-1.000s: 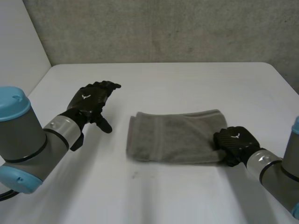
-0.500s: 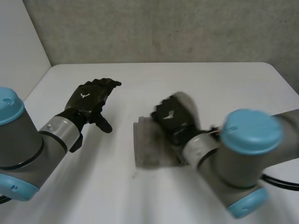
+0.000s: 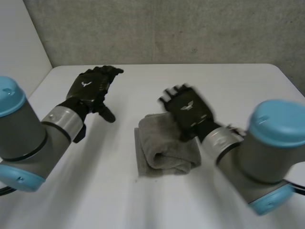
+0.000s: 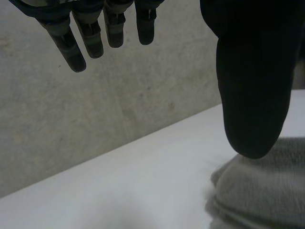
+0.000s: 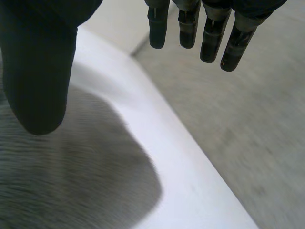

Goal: Fold the towel.

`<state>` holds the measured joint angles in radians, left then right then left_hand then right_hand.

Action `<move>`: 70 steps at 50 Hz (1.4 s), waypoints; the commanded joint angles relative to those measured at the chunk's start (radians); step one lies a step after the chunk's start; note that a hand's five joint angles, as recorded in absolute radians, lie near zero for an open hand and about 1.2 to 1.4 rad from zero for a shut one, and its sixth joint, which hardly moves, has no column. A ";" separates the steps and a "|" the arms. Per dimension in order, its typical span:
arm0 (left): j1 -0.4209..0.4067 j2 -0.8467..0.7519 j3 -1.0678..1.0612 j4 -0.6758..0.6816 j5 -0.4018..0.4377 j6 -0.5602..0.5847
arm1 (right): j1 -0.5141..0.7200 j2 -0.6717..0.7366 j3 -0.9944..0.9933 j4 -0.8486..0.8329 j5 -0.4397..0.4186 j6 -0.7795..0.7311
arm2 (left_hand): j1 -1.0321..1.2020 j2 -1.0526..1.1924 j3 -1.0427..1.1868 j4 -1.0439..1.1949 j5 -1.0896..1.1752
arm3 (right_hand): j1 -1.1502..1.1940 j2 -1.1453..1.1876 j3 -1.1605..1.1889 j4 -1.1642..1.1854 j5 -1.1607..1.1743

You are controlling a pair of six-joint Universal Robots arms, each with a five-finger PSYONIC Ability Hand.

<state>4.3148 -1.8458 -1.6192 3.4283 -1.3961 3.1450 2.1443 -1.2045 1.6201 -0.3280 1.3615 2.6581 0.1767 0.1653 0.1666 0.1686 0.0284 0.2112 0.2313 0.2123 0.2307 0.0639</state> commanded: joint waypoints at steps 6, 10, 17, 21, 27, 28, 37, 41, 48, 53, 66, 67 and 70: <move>-0.205 -0.217 0.239 -0.060 -0.089 -0.097 | -0.282 -0.098 -0.003 0.233 -0.176 0.496 | 0.034 0.045 0.044 0.042 0.008 | -0.037 -0.057 -0.038 -0.056 -0.064; -0.253 -0.329 0.295 -0.125 -0.139 -0.097 | -0.284 -0.055 -0.031 0.254 -0.223 0.511 | 0.034 0.045 0.044 0.042 0.008 | -0.037 -0.057 -0.038 -0.056 -0.064; -0.259 -0.438 0.308 -0.158 -0.238 -0.074 | -0.280 0.071 -0.092 0.288 -0.213 0.502 | 0.034 0.045 0.044 0.042 0.008 | -0.037 -0.057 -0.038 -0.056 -0.064; -0.253 -0.460 0.291 -0.172 -0.259 0.021 | -0.241 0.164 -0.140 0.311 -0.213 0.465 | 0.028 0.039 0.038 0.036 0.002 | -0.037 -0.057 -0.038 -0.056 -0.064; -0.247 -0.444 0.236 -0.179 -0.262 0.092 | -0.173 0.261 -0.199 0.339 -0.187 0.330 | 0.019 0.031 0.029 0.027 -0.007 | -0.037 -0.057 -0.038 -0.056 -0.064; -0.244 -0.437 0.220 -0.179 -0.262 0.095 | -0.173 0.261 -0.200 0.339 -0.186 0.330 | 0.016 0.028 0.026 0.024 -0.010 | -0.037 -0.057 -0.038 -0.056 -0.064; -0.256 -0.319 0.209 -0.179 -0.261 0.095 | -0.110 0.232 -0.288 0.359 0.023 0.134 | 0.013 0.025 0.023 0.021 -0.013 | -0.037 -0.057 -0.038 -0.056 -0.064; -0.256 -0.227 0.217 -0.178 -0.262 0.096 | -0.121 0.120 -0.307 0.354 0.048 0.134 | 0.013 0.025 0.023 0.021 -0.013 | -0.037 -0.057 -0.038 -0.056 -0.064; -0.180 0.046 0.277 -0.190 -0.261 0.099 | -0.164 -0.108 -0.371 0.339 0.132 0.195 | 0.034 0.045 0.044 0.042 0.008 | -0.037 -0.057 -0.038 -0.056 -0.064; -0.052 0.166 0.330 -0.321 -0.256 0.099 | -0.240 -0.187 -0.384 0.349 0.202 0.221 | 0.089 0.101 0.100 0.098 0.063 | -0.037 -0.057 -0.038 -0.056 -0.064; 0.031 0.215 0.323 -0.528 -0.202 0.038 | -0.253 -0.217 -0.407 0.477 0.200 0.220 | 0.019 0.031 0.029 0.027 -0.007 | -0.037 -0.057 -0.038 -0.056 -0.064; 0.031 0.218 0.314 -0.520 -0.201 0.038 | -0.254 -0.217 -0.407 0.477 0.199 0.220 | 0.013 0.025 0.023 0.021 -0.013 | -0.037 -0.057 -0.038 -0.056 -0.064; 0.028 0.224 0.292 -0.500 -0.201 0.037 | -0.264 -0.217 -0.398 0.477 0.199 0.221 | 0.007 0.019 0.018 0.016 -0.019 | -0.037 -0.057 -0.038 -0.056 -0.064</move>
<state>4.3544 -1.6250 -1.2773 2.8912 -1.6067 3.1909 1.8856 -1.4275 1.2147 0.1439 1.5643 2.8792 0.1963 0.1906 0.1910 0.1913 0.0291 0.2112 0.2313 0.2124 0.2307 0.0575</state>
